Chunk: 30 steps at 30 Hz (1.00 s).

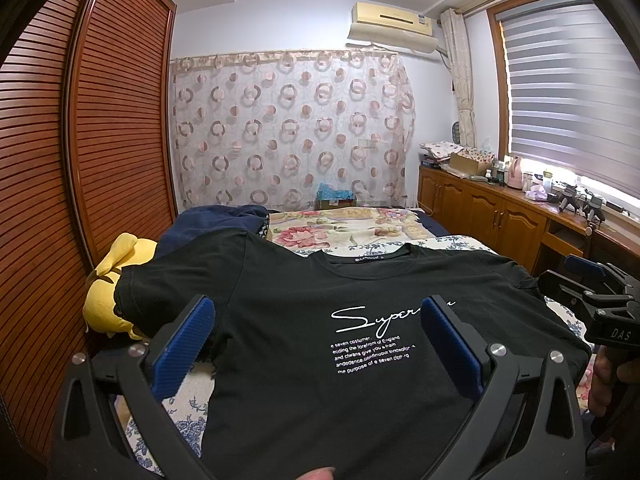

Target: Fold small clothes

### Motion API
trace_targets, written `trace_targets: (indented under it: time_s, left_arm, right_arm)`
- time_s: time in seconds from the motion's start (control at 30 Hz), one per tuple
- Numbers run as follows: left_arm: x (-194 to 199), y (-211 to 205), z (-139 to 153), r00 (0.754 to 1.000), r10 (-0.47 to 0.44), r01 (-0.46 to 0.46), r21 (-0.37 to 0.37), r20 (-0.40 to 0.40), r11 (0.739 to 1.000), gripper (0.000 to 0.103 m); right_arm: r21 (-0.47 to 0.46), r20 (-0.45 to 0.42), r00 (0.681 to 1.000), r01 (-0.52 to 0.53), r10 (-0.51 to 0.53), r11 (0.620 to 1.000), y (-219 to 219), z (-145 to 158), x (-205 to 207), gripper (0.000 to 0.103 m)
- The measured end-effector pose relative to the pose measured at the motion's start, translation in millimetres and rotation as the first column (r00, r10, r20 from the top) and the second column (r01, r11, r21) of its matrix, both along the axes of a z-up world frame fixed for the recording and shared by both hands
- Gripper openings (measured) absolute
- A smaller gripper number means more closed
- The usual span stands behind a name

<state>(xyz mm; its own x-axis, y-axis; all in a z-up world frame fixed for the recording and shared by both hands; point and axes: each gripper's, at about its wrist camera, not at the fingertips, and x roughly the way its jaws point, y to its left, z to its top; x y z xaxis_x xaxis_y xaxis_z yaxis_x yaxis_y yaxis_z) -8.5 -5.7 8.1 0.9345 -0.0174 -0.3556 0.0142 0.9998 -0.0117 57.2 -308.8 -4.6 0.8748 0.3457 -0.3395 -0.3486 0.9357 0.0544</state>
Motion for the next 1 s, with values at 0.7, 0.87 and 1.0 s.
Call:
trace_targets:
  time_s: [0.7, 0.87, 1.0]
  left_arm:
    - [-0.5, -0.2, -0.1, 1.0, 0.001, -0.001, 0.0, 0.001, 1.0, 0.103]
    - [-0.1, -2.0, 5.6, 1.0, 0.001, -0.001, 0.0, 0.002, 1.0, 0.103]
    - [-0.2, -2.1, 5.8, 1.0, 0.0, 0.0, -0.001, 0.001, 1.0, 0.103]
  right_arm:
    - [0.001, 0.0, 1.0, -0.001, 0.001, 1.0, 0.7, -1.4, 0.1, 0.103]
    - [0.001, 0.002, 1.0, 0.0, 0.0, 1.0, 1.2, -2.5, 0.2, 0.103]
    - [0.002, 0.002, 1.0, 0.0, 0.0, 1.0, 1.9, -3.6, 0.5, 0.103]
